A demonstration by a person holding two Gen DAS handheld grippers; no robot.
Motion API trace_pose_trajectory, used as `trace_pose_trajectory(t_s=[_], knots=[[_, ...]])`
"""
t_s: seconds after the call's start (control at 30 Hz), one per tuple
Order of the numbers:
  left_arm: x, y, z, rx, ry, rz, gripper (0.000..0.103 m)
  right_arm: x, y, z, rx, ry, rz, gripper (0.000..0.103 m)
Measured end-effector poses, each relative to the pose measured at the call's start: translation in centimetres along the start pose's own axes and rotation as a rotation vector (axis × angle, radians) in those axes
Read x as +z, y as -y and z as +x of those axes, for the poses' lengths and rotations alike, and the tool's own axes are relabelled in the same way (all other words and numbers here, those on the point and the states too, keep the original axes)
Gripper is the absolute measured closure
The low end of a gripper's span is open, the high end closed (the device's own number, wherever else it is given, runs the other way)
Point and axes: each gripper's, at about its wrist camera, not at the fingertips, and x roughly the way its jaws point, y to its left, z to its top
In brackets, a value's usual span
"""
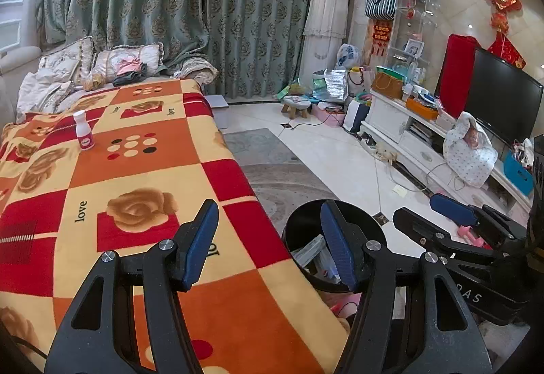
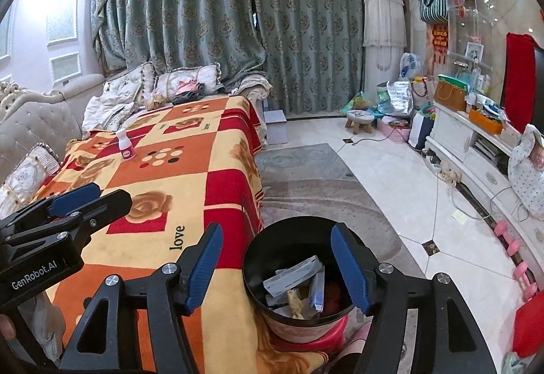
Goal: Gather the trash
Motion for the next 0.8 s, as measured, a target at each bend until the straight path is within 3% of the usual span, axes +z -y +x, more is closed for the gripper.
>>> trace_pose_trajectory(t_s=[0.8], knots=[[0.07, 0.53, 0.14, -0.012, -0.009, -0.01, 0.041, -0.3, 0.34, -0.07, -0.007, -0.013, -0.005, 0.036]])
